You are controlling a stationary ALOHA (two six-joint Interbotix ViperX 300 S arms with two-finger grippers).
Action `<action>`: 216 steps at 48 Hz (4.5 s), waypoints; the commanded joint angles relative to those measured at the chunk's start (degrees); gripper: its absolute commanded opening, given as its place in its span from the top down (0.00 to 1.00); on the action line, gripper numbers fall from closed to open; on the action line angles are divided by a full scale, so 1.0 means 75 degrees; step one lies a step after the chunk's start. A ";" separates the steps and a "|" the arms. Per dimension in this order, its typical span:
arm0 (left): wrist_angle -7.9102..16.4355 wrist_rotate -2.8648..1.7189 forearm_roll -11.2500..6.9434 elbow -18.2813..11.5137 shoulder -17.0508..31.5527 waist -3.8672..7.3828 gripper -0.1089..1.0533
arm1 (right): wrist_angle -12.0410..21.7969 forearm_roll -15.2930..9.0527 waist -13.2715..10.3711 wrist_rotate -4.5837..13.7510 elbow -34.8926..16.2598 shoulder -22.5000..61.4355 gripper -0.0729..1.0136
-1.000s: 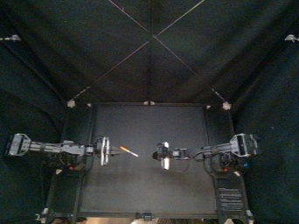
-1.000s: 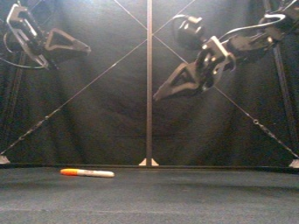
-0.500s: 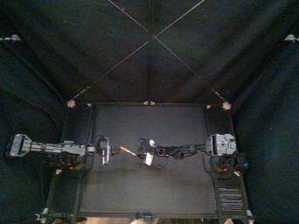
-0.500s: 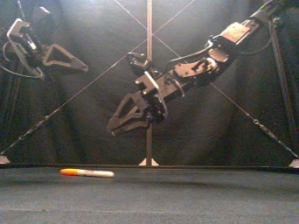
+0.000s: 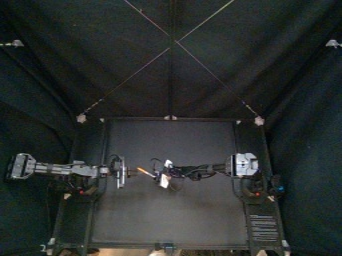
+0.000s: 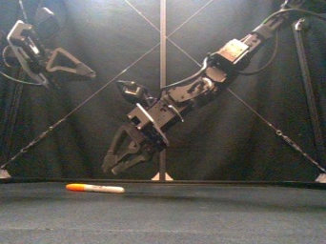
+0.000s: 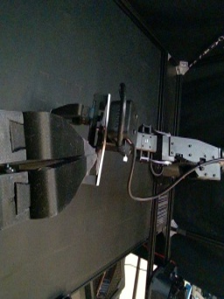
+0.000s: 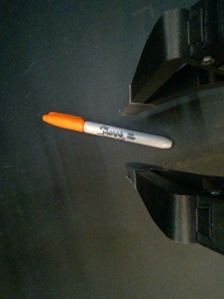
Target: Uncap the pen
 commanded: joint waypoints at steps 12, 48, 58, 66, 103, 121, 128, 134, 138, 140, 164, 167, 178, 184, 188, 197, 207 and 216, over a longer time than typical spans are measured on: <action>-0.0035 0.0012 -0.0012 -0.0105 -0.0012 0.0023 0.90 | 0.0305 0.0023 -0.0094 0.0000 -0.0258 0.0152 0.19; -0.0047 -0.0047 -0.0387 -0.0246 -0.0012 0.0000 0.40 | 0.1125 -0.1148 0.0164 -0.0012 0.0410 -0.1512 0.46; -0.0035 -0.0035 -0.0469 -0.0234 -0.0012 -0.0059 0.18 | 0.1125 -0.1359 0.0164 -0.0023 0.0410 -0.2074 0.46; -0.0035 -0.0035 -0.0516 -0.0211 -0.0012 -0.0059 0.09 | 0.1125 -0.1453 0.0176 -0.0023 0.0352 -0.2180 0.46; 0.0539 -0.0059 -0.0844 -0.0105 -0.0012 -0.0059 0.09 | 0.0902 -0.1781 0.0176 -0.0059 0.0539 -0.3023 0.46; 0.0539 -0.0047 -0.1031 -0.0105 0.0000 0.0070 0.10 | 0.0598 -0.1781 0.0223 -0.0059 0.0703 -0.3129 0.46; 0.0551 -0.0035 -0.1031 -0.0105 0.0000 0.0141 0.16 | 0.0539 -0.1770 0.0223 -0.0059 0.0715 -0.3129 0.46; 0.0633 -0.0023 -0.1020 -0.0117 -0.0012 0.0152 0.29 | 0.0527 -0.1781 0.0223 -0.0047 0.0715 -0.3129 0.46; 0.0750 -0.0035 -0.1020 -0.0105 -0.0012 0.0164 0.41 | 0.0527 -0.1781 0.0223 -0.0047 0.0715 -0.3129 0.46; 0.0797 -0.0035 -0.1020 -0.0105 -0.0012 0.0164 0.45 | 0.0539 -0.1781 0.0223 -0.0059 0.0715 -0.3141 0.46; 0.0844 -0.0012 -0.1008 -0.0023 -0.0246 0.0129 0.58 | 0.0457 -0.1711 0.0176 -0.0012 0.1641 -0.3984 0.46; 0.0844 -0.0012 -0.1008 0.0000 -0.0293 0.0105 0.58 | 0.0375 -0.1711 0.0176 -0.0012 0.1840 -0.4160 0.46; 0.0855 0.0000 -0.0984 0.0070 -0.0504 0.0047 0.58 | -0.0070 -0.1664 0.0164 -0.0012 0.2637 -0.4863 0.46; 0.0855 -0.0012 -0.0973 0.0117 -0.0609 0.0047 0.58 | -0.0316 -0.1617 0.0164 -0.0012 0.3035 -0.5215 0.46; 0.0855 -0.0012 -0.0973 0.0129 -0.0656 0.0059 0.58 | -0.0422 -0.1605 0.0164 -0.0012 0.3270 -0.5414 0.46; 0.0844 0.0000 -0.0973 0.0129 -0.0750 0.0047 0.58 | -0.0609 -0.1535 0.0152 -0.0012 0.3609 -0.5695 0.46; 0.0844 0.0000 -0.0961 0.0129 -0.0809 0.0047 0.58 | -0.0691 -0.1535 0.0152 -0.0023 0.3715 -0.5719 0.46; 0.0844 0.0000 -0.0961 0.0129 -0.0809 0.0059 0.58 | -0.0691 -0.1559 0.0152 -0.0023 0.3691 -0.5719 0.46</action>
